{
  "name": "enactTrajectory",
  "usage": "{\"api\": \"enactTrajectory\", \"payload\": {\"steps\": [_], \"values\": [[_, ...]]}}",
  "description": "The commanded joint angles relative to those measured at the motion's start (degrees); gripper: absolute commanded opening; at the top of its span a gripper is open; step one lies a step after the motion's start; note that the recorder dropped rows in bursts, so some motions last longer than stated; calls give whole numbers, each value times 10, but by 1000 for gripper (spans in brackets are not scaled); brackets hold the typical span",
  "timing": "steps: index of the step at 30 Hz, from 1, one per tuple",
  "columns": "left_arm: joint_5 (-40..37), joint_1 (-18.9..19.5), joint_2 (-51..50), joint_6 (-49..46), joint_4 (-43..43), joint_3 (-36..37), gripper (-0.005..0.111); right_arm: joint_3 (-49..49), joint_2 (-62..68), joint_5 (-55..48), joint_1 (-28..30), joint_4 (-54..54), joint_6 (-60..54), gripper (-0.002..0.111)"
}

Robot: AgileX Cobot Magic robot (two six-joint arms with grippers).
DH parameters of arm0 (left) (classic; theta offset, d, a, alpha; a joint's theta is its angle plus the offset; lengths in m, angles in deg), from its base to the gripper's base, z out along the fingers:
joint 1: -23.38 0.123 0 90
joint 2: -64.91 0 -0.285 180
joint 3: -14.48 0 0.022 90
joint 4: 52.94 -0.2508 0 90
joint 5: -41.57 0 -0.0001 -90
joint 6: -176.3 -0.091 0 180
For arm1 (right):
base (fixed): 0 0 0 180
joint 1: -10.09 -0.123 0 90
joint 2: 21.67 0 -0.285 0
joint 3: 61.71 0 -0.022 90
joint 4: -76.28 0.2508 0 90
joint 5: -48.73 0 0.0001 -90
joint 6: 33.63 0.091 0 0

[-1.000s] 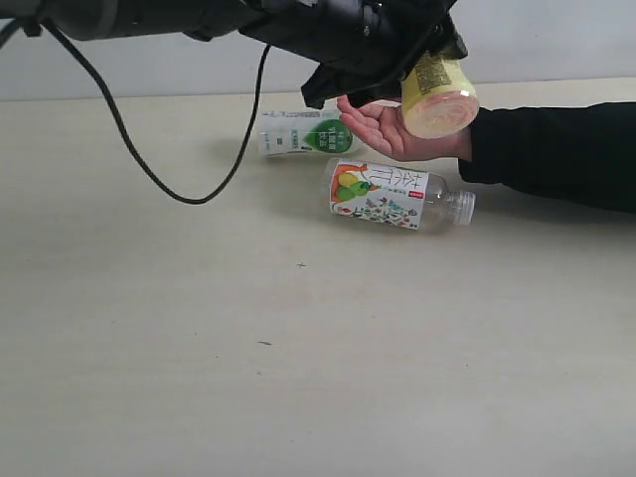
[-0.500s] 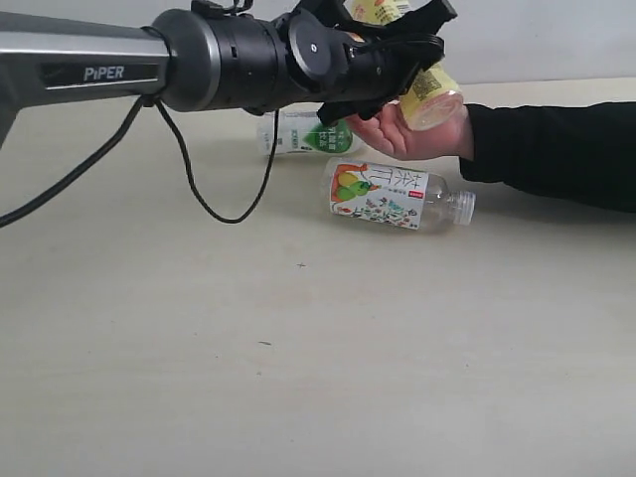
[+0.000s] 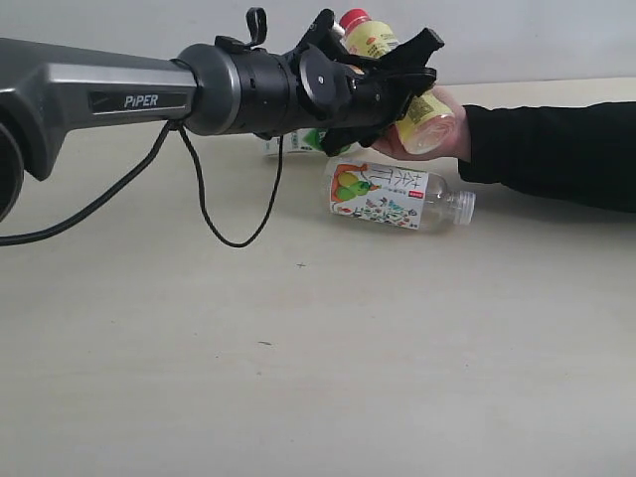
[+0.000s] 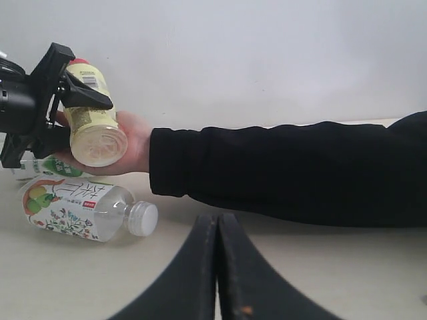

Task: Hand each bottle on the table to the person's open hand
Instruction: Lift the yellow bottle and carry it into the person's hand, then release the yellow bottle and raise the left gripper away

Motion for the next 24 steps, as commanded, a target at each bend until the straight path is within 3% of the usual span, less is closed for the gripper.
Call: {"api": "enactTrajectory", "payload": {"steps": [1, 5, 8, 24], "values": [[0, 3, -2, 2, 0, -4, 54, 3, -4, 2, -2, 1, 1, 0], [-3, 3, -2, 2, 0, -4, 79, 3, -4, 2, -2, 1, 1, 0], [-9, 3, -2, 2, 0, -4, 88, 3, -4, 2, -2, 1, 1, 0], [-111, 3, 26, -18, -5, -4, 89, 3, -4, 2, -2, 1, 1, 0]]}}
